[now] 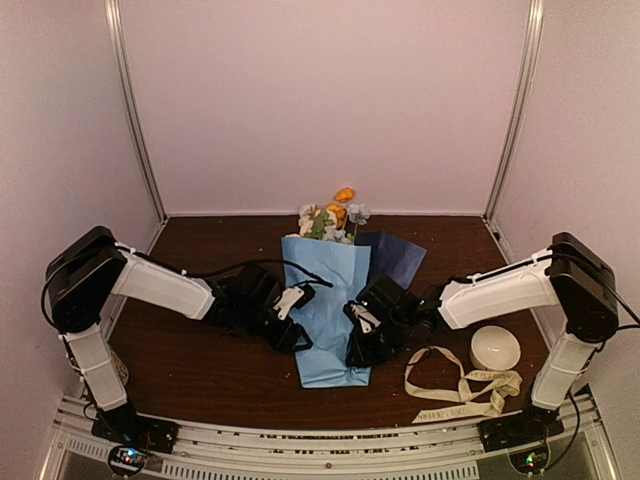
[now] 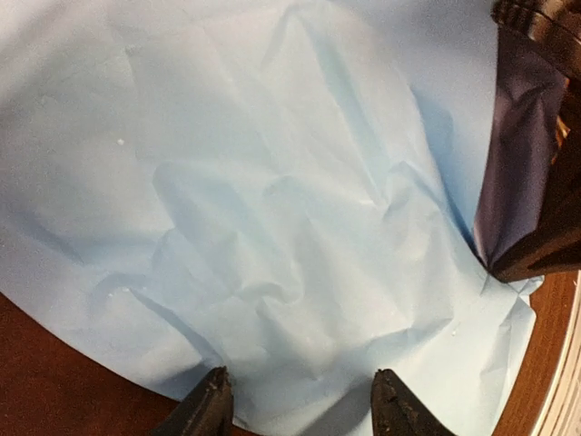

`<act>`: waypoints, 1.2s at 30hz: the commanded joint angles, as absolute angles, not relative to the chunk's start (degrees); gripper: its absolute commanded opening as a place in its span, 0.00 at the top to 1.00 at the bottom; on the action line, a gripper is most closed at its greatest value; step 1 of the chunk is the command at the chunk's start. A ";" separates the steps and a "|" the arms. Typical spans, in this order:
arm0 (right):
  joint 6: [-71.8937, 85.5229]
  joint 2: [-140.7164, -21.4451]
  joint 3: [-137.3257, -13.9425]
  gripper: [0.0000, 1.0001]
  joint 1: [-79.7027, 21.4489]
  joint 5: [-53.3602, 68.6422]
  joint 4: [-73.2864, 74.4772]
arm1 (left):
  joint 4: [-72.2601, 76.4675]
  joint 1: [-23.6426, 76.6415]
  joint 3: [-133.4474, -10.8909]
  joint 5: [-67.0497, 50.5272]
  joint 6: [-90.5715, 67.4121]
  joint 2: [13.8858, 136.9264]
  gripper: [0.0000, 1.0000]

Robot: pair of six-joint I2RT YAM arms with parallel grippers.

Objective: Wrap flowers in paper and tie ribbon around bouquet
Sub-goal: Fold the two-thirds-folded wrapping paper at the center of the board.

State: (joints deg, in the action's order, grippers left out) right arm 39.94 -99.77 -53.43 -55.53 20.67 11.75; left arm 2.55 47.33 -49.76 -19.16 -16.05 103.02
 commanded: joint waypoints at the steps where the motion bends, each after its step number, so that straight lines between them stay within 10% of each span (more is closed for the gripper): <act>1: 38.46 -97.46 -55.29 1.00 -56.36 16.40 16.90 | -3.97 48.50 -54.95 -15.66 -15.73 106.02 0.44; 17: 41.32 -95.92 -52.95 1.00 -56.35 17.35 12.70 | -14.85 51.42 -79.90 -17.58 -8.02 120.15 0.45; 36: 29.79 -95.89 -60.14 1.00 -63.55 5.69 19.87 | -15.35 51.28 -82.58 -23.93 -10.40 126.29 0.44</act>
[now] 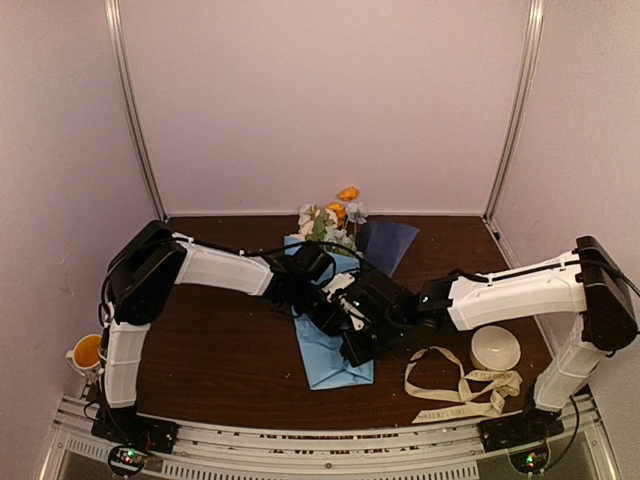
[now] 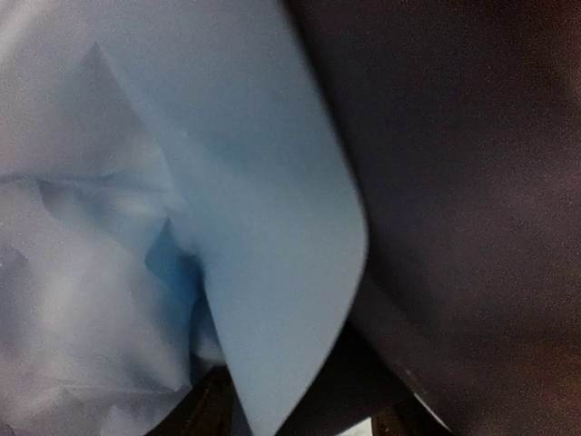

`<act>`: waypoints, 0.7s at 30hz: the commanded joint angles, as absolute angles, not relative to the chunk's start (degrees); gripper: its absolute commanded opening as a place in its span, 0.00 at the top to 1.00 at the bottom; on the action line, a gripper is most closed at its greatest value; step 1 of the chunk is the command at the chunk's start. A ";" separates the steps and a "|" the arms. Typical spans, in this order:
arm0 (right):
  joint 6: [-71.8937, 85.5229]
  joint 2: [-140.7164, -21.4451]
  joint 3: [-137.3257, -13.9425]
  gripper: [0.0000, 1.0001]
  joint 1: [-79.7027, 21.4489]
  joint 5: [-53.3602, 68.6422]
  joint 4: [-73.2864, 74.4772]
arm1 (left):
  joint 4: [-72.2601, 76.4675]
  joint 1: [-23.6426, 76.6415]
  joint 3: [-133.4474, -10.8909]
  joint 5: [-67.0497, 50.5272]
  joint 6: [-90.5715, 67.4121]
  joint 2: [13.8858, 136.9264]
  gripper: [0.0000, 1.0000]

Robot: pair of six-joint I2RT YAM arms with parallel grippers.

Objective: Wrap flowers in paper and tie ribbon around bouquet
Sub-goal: Fold the two-thirds-folded wrapping paper at the center of the board.

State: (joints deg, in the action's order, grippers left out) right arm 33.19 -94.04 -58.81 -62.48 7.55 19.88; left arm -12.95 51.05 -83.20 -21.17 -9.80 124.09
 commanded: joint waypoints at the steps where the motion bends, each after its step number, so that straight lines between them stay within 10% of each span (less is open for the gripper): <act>1: 29.21 -96.34 -59.92 1.00 -63.64 5.71 19.03 | -14.78 51.18 -82.16 -24.43 -10.37 125.97 0.43; 21: 25.78 -107.83 -58.98 1.00 -63.75 5.53 20.73 | -5.30 38.71 -66.69 -28.21 -15.30 99.98 0.27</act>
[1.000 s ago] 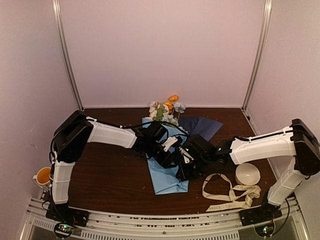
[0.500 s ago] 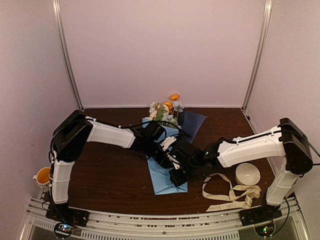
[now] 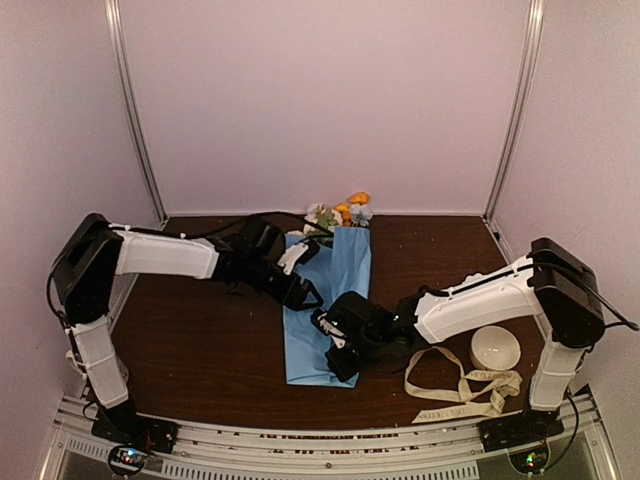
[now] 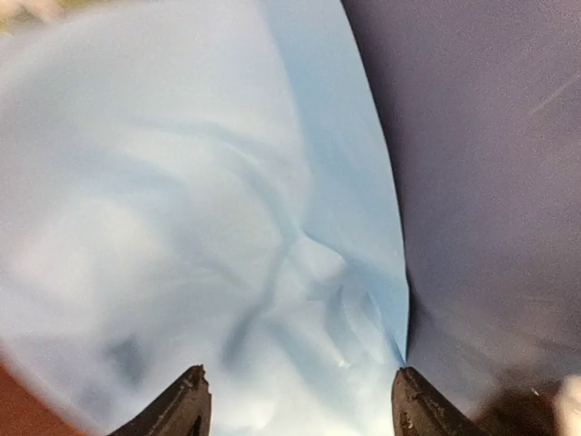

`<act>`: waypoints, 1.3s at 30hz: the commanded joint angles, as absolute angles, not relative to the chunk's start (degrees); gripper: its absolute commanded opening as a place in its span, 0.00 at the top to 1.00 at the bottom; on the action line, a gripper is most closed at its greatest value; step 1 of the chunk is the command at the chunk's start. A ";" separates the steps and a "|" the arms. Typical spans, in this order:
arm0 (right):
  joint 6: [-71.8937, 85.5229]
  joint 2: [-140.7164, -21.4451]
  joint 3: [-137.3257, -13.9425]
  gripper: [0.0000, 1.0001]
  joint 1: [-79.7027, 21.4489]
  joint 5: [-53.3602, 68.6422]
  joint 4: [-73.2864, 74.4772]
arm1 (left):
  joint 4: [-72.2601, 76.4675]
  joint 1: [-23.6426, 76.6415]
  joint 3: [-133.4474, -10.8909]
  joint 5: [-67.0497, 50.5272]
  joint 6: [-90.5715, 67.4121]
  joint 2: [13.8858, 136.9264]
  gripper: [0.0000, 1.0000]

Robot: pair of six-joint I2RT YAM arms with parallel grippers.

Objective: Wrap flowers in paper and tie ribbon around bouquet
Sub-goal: Fold the two-thirds-folded wrapping paper at the center of the board.

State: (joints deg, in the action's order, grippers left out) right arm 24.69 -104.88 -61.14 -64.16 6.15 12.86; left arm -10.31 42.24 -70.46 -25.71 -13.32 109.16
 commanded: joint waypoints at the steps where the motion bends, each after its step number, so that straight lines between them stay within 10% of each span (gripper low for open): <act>1: 25.70 -107.92 -58.97 1.00 -63.79 5.65 20.87 | -4.94 38.07 -65.22 -28.20 -15.33 98.81 0.26; 27: 9.40 -114.39 -79.36 1.00 -71.11 -10.22 41.52 | 4.03 41.19 -58.64 -27.54 -29.40 114.13 0.43; 39: 8.06 -117.69 -78.43 1.00 -72.47 -12.33 43.50 | -1.66 40.70 -58.32 -23.80 -18.41 101.76 0.33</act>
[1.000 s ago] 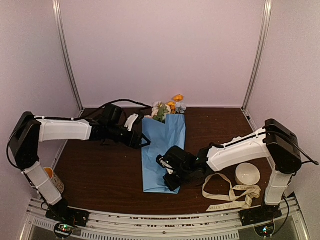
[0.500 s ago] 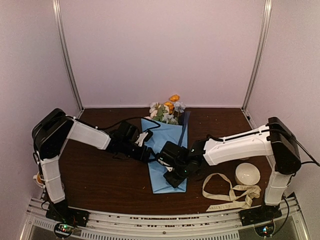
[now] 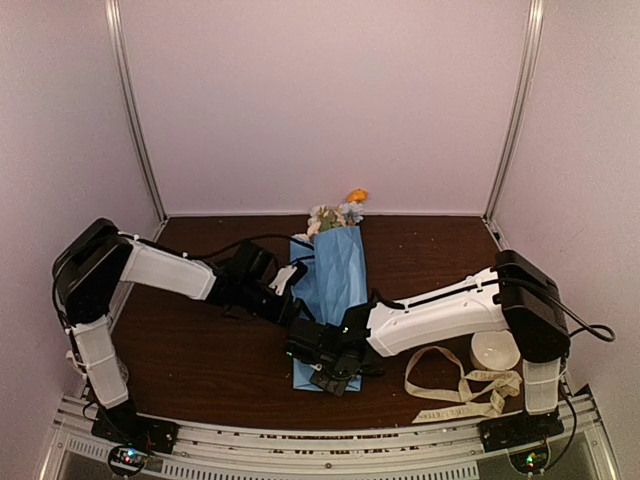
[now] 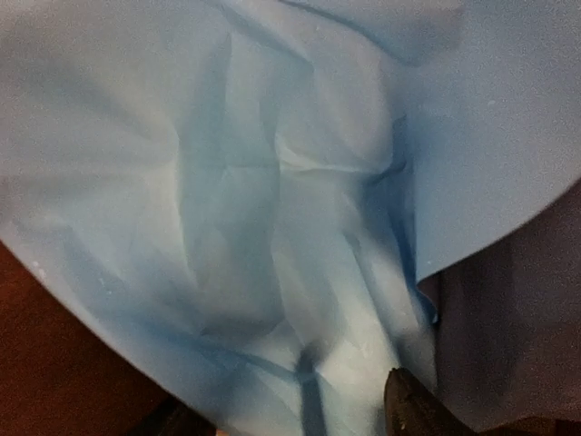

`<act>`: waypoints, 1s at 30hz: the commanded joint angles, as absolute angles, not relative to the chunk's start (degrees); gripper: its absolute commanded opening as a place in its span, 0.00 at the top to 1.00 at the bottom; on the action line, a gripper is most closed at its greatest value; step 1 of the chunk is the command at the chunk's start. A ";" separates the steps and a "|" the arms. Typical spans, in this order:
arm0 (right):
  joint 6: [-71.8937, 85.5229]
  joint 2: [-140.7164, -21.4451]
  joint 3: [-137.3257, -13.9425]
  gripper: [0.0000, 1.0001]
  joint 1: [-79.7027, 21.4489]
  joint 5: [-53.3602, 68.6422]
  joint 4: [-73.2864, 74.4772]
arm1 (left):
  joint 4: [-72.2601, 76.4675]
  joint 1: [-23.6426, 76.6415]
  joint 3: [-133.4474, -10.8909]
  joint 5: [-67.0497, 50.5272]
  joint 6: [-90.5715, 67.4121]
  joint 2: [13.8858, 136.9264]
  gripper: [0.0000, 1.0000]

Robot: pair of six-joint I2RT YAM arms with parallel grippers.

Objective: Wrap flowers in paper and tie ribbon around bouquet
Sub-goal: Fold the two-thirds-folded wrapping paper at the center of the board.

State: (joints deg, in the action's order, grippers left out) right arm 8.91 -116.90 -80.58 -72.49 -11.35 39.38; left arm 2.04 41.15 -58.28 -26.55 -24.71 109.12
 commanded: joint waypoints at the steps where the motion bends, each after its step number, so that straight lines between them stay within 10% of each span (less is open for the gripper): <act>1: 8.16 -117.69 -78.36 1.00 -72.46 -12.11 43.26 | -2.12 40.25 -58.24 -23.15 -17.73 99.97 0.32; 11: 8.55 -118.34 -78.56 1.00 -72.50 -12.32 42.70 | 4.69 37.37 -55.02 -33.29 -16.59 83.04 0.03; 21: 8.88 -117.87 -77.54 1.00 -72.51 -13.22 42.71 | 1.75 40.76 -62.95 -28.88 -17.30 91.61 0.03; 25: 8.88 -117.69 -77.43 1.00 -72.50 -13.07 42.40 | -2.88 40.72 -68.91 -23.65 -17.81 97.39 0.23; 30: 8.88 -117.26 -77.09 1.00 -72.50 -13.30 42.76 | -3.00 40.41 -69.18 -21.03 -19.38 98.79 0.86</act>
State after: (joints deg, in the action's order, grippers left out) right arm 8.93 -116.66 -79.85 -72.66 -11.94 38.74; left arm -1.56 40.62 -67.94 -25.30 -18.90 98.37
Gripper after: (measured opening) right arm 0.009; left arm 0.334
